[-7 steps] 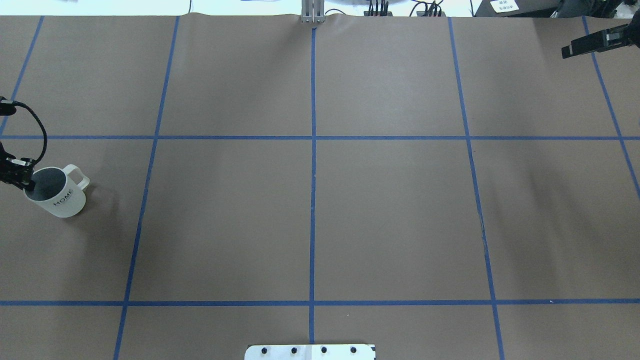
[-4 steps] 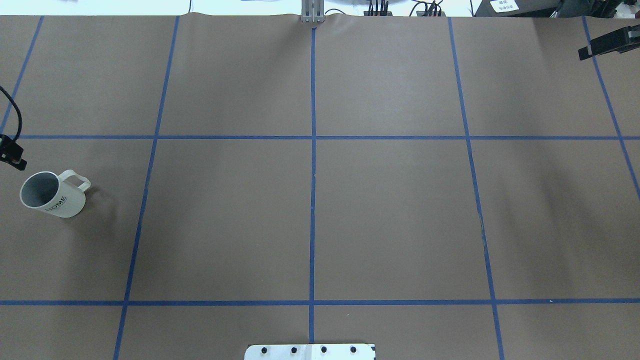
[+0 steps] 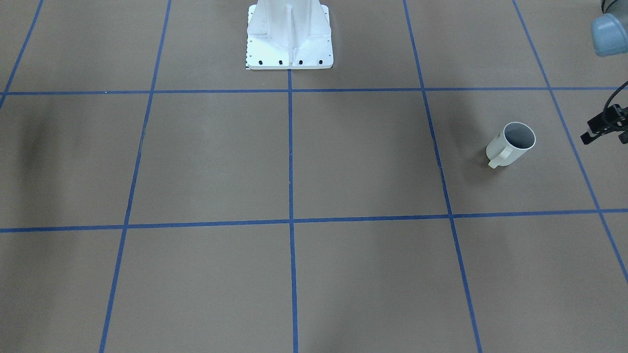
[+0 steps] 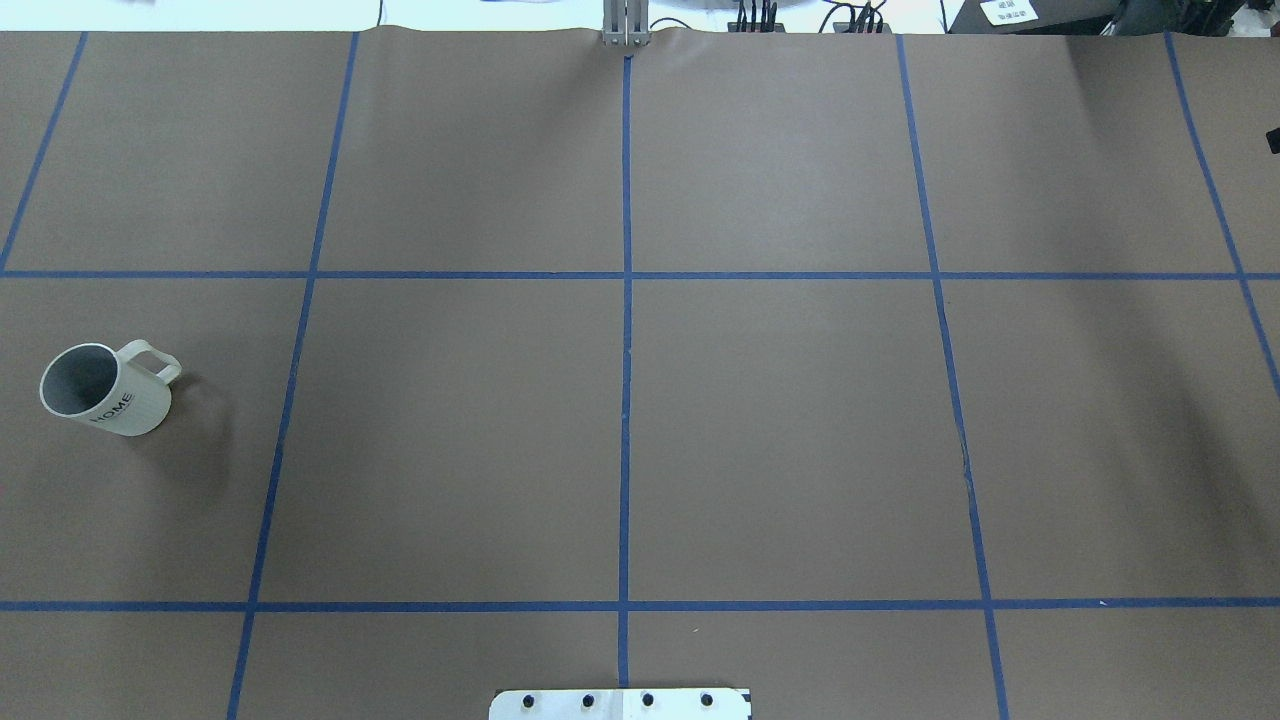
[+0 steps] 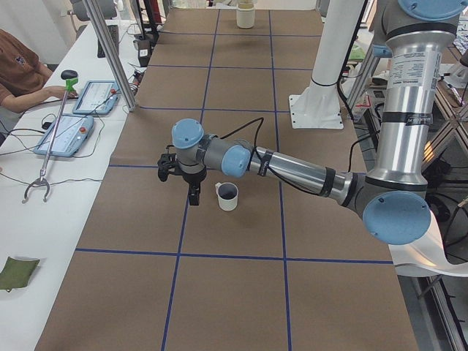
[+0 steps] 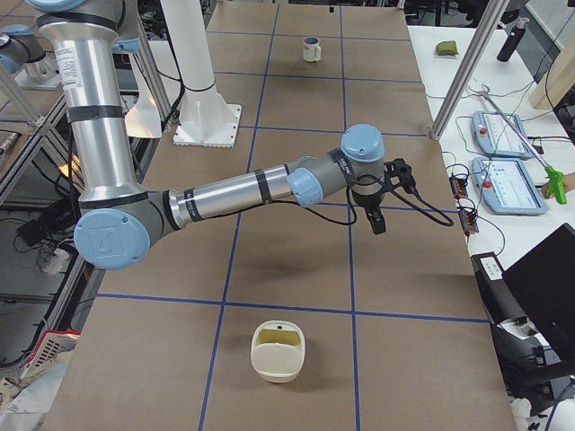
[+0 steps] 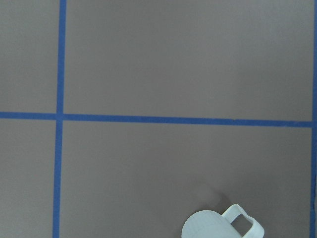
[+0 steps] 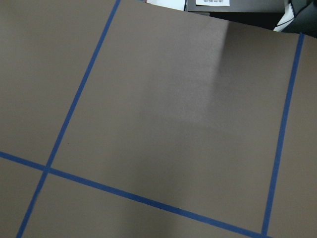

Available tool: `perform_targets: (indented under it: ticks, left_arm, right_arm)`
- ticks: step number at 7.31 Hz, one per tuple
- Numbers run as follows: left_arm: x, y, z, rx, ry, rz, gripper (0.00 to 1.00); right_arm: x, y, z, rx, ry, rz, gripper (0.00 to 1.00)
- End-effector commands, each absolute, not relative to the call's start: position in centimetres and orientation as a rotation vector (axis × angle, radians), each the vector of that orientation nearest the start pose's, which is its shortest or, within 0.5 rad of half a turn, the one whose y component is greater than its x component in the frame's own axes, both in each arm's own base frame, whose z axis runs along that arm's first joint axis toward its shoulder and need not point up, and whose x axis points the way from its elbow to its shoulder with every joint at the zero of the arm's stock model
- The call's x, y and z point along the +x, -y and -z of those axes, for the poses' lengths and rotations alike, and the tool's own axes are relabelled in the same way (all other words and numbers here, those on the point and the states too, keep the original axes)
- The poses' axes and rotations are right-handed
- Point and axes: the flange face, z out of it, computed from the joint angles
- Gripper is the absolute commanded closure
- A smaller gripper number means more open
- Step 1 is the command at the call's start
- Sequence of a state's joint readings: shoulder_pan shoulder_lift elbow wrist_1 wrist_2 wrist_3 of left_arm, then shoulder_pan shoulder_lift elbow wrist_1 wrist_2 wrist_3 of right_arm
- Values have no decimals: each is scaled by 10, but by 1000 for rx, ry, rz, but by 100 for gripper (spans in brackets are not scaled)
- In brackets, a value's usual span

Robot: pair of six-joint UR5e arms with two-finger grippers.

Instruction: Left arm hands cup to right arm to dump lemon

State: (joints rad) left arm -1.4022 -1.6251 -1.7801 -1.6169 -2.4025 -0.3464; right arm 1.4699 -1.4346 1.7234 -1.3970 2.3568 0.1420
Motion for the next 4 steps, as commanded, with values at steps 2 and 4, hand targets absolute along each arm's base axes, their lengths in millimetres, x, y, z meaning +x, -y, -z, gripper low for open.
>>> perform_targets:
  ticks: [2, 4]
  left_arm:
    - [-30, 521, -573, 108, -839, -49, 0]
    - [-43, 521, -582, 111, -838, -43, 0]
  right_arm:
    - [37, 540, -526, 154, 795, 87, 0]
    - [40, 519, -554, 24, 778, 31, 0]
